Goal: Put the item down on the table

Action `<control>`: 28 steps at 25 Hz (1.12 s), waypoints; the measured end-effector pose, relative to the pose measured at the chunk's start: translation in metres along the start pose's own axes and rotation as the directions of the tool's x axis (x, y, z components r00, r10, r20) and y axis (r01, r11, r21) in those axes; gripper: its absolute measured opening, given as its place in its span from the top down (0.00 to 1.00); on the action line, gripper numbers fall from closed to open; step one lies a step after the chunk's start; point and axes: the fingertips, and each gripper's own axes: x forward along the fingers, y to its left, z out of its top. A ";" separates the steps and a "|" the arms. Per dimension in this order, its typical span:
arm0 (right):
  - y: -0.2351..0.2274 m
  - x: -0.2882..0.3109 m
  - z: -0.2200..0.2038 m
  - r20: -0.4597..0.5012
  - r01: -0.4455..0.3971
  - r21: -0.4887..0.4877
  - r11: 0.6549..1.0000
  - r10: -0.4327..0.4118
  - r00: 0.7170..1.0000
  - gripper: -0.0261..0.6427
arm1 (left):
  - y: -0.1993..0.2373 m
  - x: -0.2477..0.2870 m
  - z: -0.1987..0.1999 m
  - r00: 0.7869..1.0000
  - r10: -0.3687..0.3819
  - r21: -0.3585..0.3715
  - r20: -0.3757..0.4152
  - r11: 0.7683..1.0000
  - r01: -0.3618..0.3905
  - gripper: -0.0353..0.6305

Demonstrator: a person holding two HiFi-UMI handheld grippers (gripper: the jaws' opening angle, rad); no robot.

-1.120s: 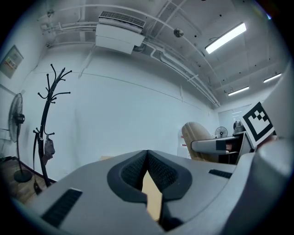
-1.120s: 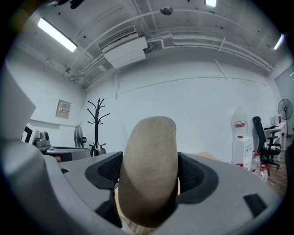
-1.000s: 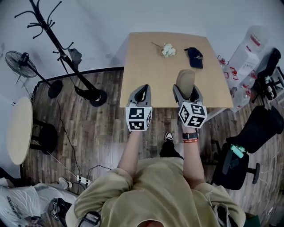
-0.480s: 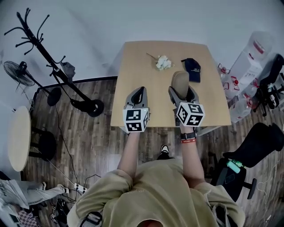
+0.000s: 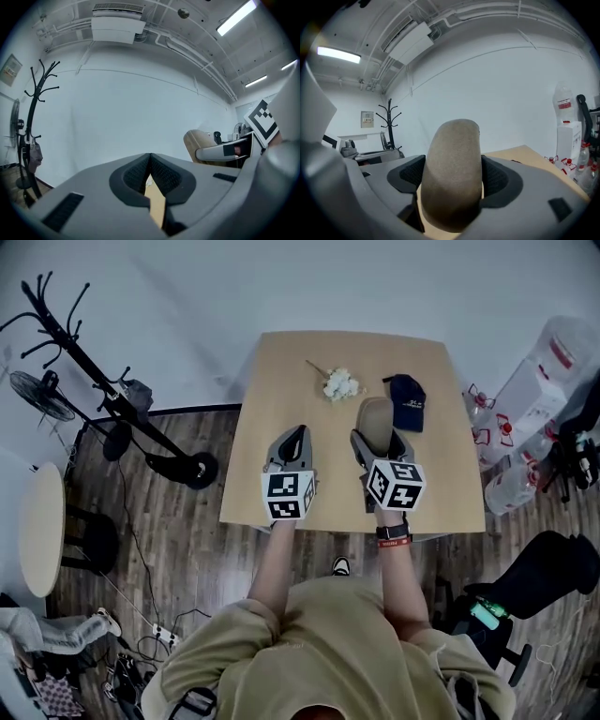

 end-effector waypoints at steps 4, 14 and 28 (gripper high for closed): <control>-0.018 0.020 -0.005 -0.037 -0.019 -0.009 1.000 0.019 0.999 0.40 | -0.004 0.028 -0.009 1.000 0.021 -0.007 -0.009 1.000 -0.021 0.91; -0.043 0.065 -0.023 -0.082 -0.055 -0.002 0.998 0.054 0.995 0.40 | -0.003 0.072 -0.043 0.998 0.015 -0.008 -0.057 1.000 -0.015 0.91; -0.061 0.149 -0.060 -0.204 -0.079 -0.006 0.997 0.076 0.976 0.40 | 0.034 0.143 -0.081 0.992 -0.022 -0.032 -0.128 0.999 0.019 0.91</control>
